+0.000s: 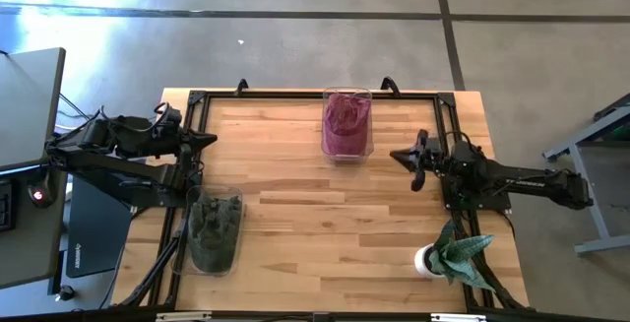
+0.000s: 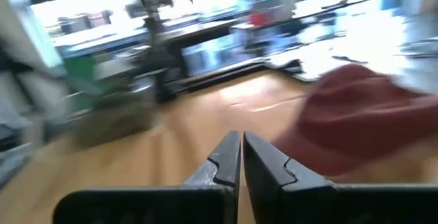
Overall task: Pick & Place hat
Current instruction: Return to Home Position
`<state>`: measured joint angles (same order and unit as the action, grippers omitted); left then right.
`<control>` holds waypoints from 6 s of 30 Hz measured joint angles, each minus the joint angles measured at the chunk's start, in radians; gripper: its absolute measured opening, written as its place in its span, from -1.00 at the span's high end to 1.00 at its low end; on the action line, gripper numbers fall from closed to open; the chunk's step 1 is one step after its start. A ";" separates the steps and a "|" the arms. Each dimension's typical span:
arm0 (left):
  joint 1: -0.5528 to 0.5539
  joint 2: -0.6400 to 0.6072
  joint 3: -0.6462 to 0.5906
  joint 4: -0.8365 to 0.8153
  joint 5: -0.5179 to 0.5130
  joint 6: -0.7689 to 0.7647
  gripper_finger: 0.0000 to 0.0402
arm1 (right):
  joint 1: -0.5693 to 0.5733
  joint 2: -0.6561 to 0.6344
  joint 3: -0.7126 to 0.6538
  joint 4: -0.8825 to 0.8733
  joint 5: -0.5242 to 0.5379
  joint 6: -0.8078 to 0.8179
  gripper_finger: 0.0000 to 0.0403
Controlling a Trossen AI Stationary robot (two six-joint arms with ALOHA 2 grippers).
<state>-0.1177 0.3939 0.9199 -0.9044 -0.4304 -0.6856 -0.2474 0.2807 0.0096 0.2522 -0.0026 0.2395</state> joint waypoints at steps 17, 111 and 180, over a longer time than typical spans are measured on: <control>0.000 0.001 0.000 0.015 -0.033 -0.030 1.00 | 0.315 -0.002 0.000 0.026 0.230 -0.135 0.95; 0.000 -0.286 -0.908 0.914 0.443 0.629 1.00 | 0.324 -0.229 -0.001 -0.218 0.044 -0.004 0.94; 0.144 -0.377 -0.904 0.903 0.436 0.810 1.00 | 0.336 -0.280 -0.001 -0.232 -0.002 -0.268 0.94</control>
<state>0.0261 0.0174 0.0154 -0.0017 0.0055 0.1248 0.0889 0.0002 0.0086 0.0204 -0.0046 -0.0284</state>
